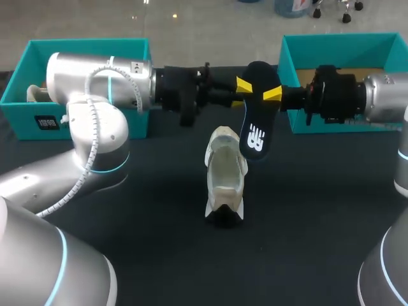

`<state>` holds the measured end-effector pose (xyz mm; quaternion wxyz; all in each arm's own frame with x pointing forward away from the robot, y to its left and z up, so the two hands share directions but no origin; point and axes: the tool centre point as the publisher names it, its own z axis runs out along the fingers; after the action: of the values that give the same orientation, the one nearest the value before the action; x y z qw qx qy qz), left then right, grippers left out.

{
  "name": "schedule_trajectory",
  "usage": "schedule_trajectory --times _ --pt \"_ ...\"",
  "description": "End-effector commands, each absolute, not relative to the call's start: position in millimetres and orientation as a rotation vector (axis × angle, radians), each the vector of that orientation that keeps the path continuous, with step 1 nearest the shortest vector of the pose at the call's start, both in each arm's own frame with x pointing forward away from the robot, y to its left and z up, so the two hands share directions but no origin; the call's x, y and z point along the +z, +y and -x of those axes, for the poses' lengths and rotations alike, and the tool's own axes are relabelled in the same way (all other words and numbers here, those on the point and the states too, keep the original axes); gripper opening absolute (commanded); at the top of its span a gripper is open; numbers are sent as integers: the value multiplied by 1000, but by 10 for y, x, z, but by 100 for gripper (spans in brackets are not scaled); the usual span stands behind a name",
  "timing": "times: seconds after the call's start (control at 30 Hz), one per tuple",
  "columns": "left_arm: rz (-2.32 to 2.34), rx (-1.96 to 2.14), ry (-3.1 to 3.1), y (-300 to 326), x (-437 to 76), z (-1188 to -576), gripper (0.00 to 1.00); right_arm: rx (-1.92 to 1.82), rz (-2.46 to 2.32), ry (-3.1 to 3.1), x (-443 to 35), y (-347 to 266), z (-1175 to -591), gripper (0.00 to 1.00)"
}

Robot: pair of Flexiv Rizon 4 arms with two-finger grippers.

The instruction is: Take the shoe out of the shoebox, open the shoe tongue, remove and reinsert the insole, then place the shoe into the shoebox

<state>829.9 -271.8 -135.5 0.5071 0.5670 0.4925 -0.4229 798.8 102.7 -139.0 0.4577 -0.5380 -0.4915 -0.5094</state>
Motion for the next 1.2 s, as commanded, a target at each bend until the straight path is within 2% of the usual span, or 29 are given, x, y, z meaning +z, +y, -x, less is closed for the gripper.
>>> schedule_trajectory --times 0.03,0.4,0.5,0.53,0.57,0.77,0.8,0.83,0.87,1.2 --pt "-1361 -1021 1181 -2795 -1379 -8310 29 -1252 1328 -1212 -1390 1044 -7998 0" --pt "-1341 -1034 1178 -2849 -1412 -8283 20 -1253 1326 -1214 -1380 1064 -8020 0" --pt "-1336 -1035 1181 -2860 -1427 -8270 10 -1251 1325 -1215 -1384 1071 -8020 0" --pt "-1333 -1036 1182 -2862 -1431 -8266 2 -1250 1325 -1215 -1387 1072 -8019 0" --pt "-1328 -1036 1184 -2864 -1433 -8263 0 -1249 1325 -1215 -1393 1073 -8018 0" --pt "-1321 -1044 1186 -2885 -1442 -8240 0 -1247 1315 -1211 -1403 1077 -8014 0" --pt "-1319 -1047 1190 -2886 -1443 -8239 0 -1248 1313 -1211 -1404 1076 -8011 23" --pt "-1315 -1050 1198 -2883 -1450 -8239 0 -1245 1317 -1211 -1414 1066 -8006 76" --pt "-1313 -1052 1203 -2876 -1458 -8241 0 -1246 1322 -1207 -1424 1048 -8006 100" --pt "-1287 -1071 1272 -2780 -1524 -8223 0 -1246 1405 -1234 -1576 734 -8034 100"
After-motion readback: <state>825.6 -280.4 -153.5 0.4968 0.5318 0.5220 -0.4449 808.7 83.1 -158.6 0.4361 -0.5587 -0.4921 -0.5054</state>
